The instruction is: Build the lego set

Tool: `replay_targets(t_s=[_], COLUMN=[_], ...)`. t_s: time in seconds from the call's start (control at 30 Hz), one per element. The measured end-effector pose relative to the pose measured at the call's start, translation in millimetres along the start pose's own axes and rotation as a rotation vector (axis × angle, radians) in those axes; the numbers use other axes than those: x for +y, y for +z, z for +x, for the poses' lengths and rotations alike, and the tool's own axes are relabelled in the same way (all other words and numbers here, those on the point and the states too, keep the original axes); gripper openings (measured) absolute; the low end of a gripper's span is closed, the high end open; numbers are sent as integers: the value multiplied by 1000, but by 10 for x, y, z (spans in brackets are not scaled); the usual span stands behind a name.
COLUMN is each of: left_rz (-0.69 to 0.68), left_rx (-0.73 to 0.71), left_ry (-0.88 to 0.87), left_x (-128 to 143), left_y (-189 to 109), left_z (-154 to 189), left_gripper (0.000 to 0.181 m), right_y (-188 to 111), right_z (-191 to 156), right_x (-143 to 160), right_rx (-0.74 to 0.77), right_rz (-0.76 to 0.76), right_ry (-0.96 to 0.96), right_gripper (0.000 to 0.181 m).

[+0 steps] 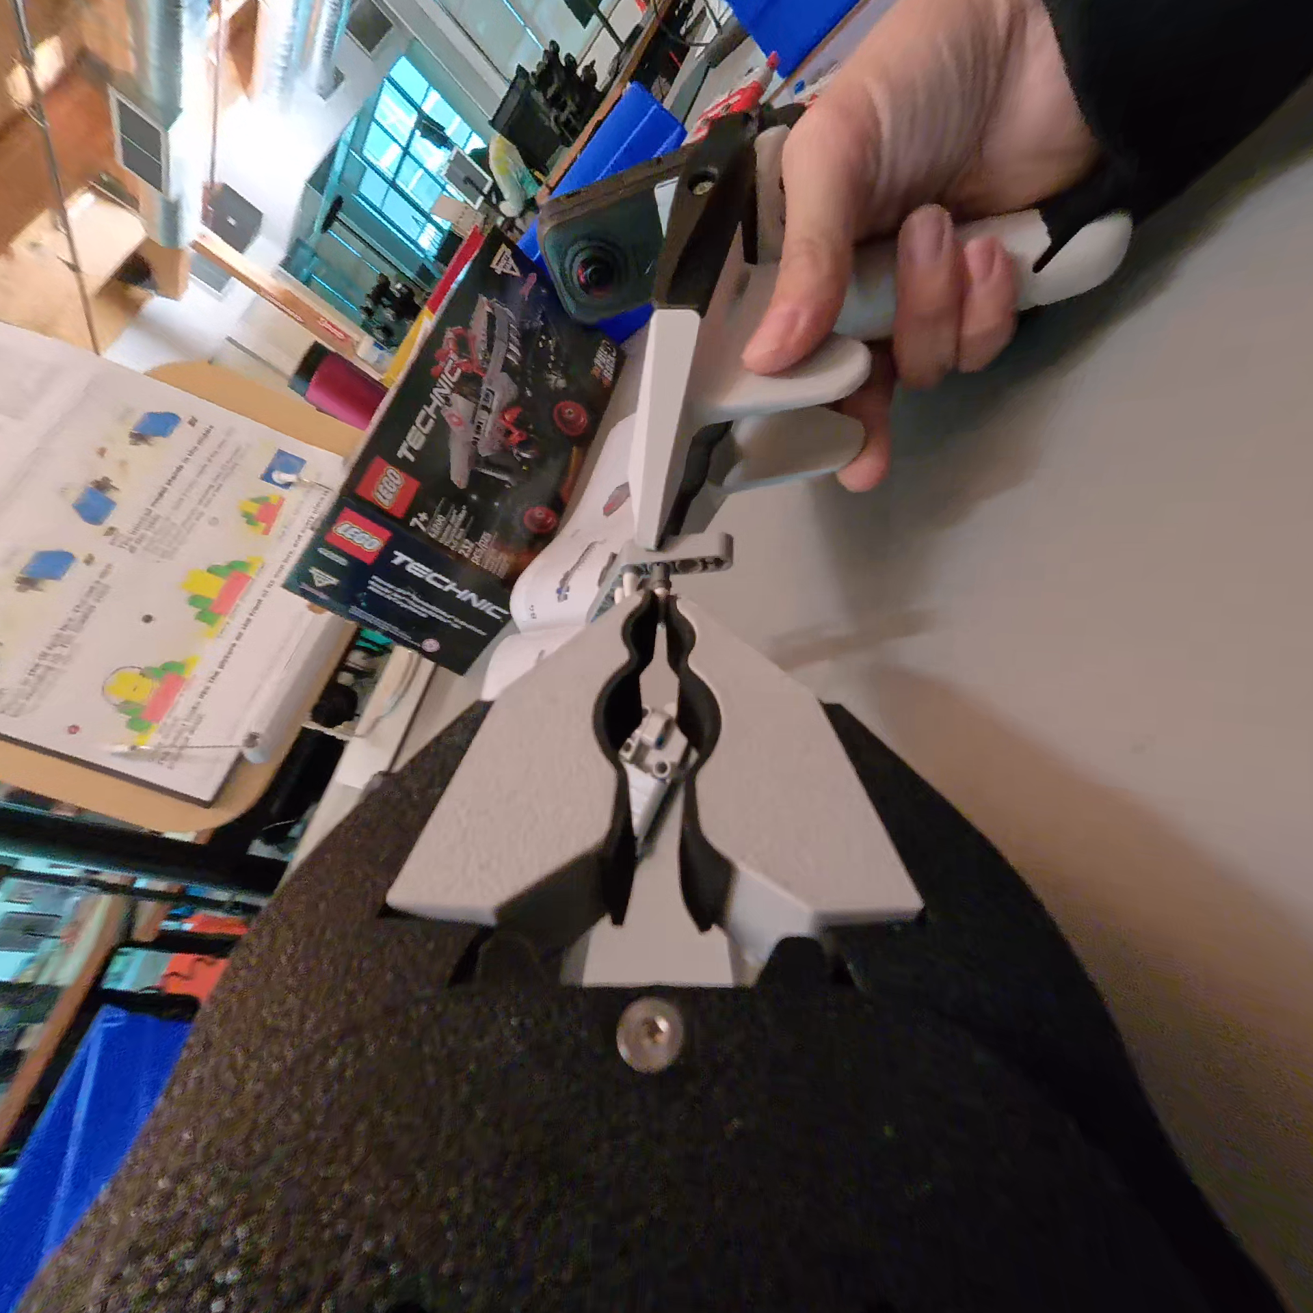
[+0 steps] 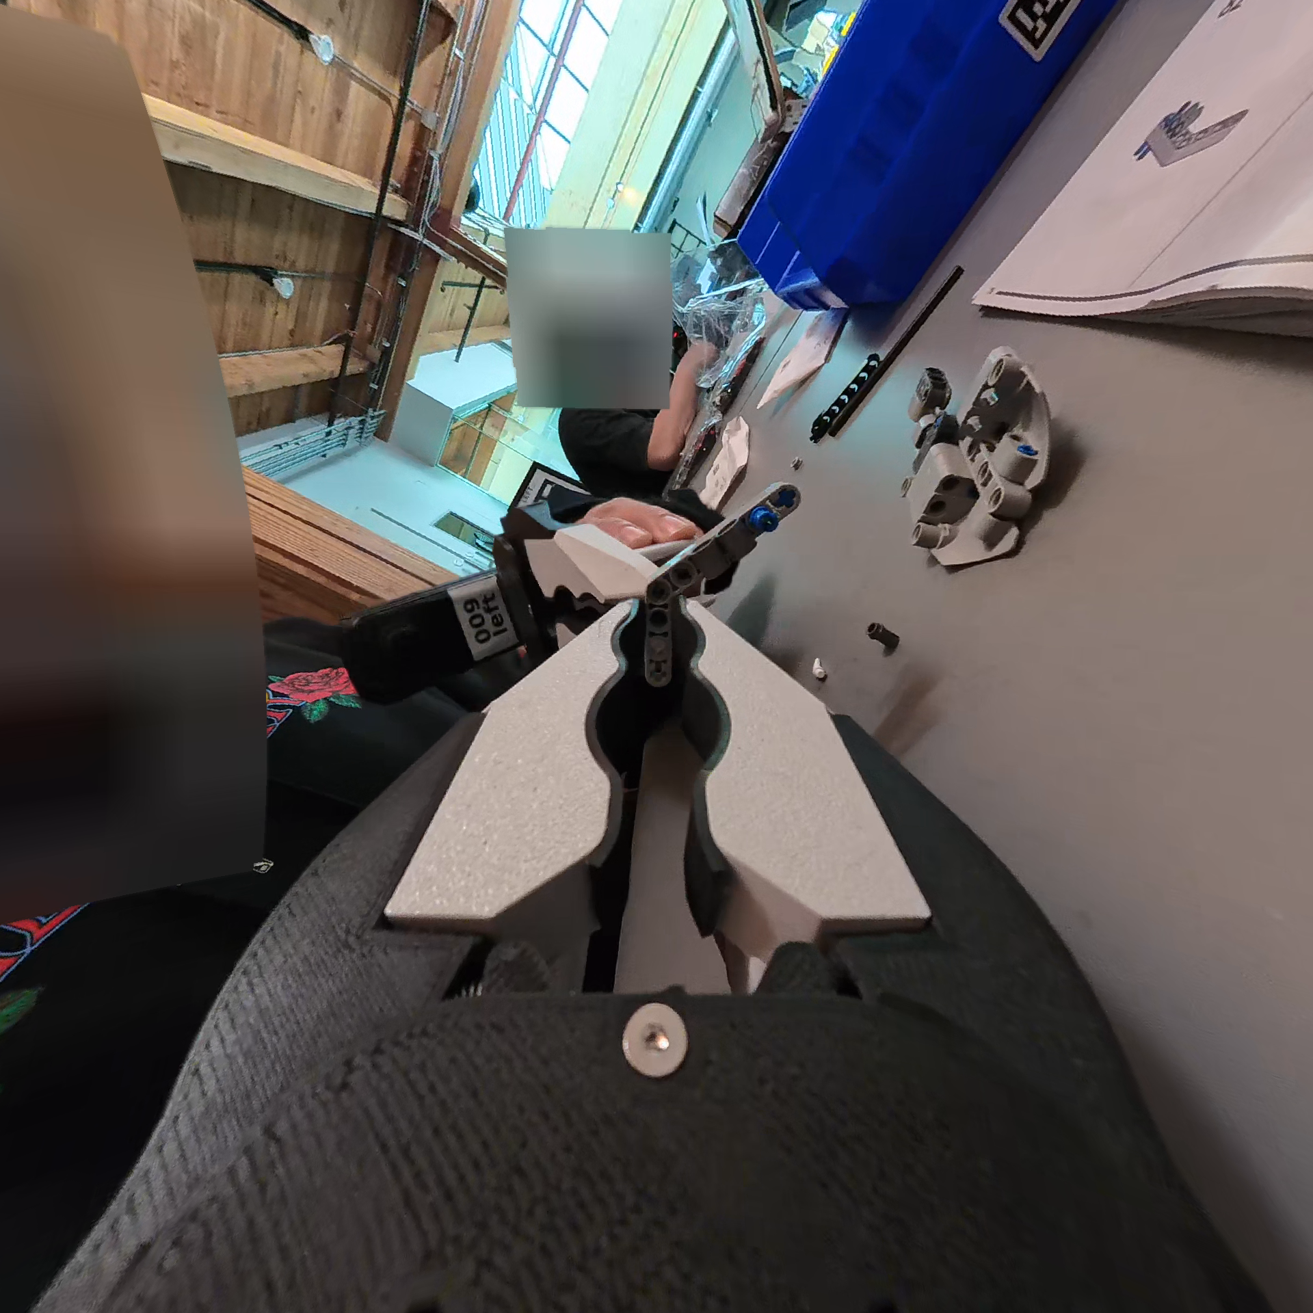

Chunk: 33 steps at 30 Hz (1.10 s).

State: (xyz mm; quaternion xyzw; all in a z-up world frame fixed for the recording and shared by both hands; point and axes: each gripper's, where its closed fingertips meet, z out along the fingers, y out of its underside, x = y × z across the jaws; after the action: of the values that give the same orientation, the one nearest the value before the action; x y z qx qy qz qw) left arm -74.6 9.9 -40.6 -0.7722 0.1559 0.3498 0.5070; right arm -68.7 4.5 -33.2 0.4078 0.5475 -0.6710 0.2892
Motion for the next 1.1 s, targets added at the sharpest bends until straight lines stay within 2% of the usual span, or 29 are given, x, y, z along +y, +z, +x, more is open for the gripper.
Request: replay_targets(t_s=[0.07, 0.2, 0.37, 0.5, 0.7, 0.9, 0.97, 1.1], left_rz=[5, -71, -55, -4, -51, -19, -17, 32], left_rx=[12, -26, -7, 20, -21, -27, -15, 53], left_ry=[-19, 110, 40, -85, 62, 51, 47, -68], left_x=[1, 69, 68, 58, 89, 50, 57, 37], left_y=[-10, 15, 28, 34, 37, -11, -14, -51], left_z=[-8, 17, 13, -5, 63, 51, 77, 120], left_gripper=[0, 0, 0, 0, 14, 8, 11, 13], right_y=[5, 35, 27, 17, 14, 20, 21, 27], right_z=[9, 70, 76, 82, 102, 68, 57, 59], right_x=[4, 39, 15, -24, -42, -22, -18, -6], right_rx=[8, 63, 75, 76, 92, 66, 57, 60], right_rz=[-2, -23, -4, 20, 32, 18, 15, 8], right_ry=[-2, -25, -39, -38, -40, -38, -37, -42], right_gripper=[6, 6, 6, 6, 6, 6, 6, 6])
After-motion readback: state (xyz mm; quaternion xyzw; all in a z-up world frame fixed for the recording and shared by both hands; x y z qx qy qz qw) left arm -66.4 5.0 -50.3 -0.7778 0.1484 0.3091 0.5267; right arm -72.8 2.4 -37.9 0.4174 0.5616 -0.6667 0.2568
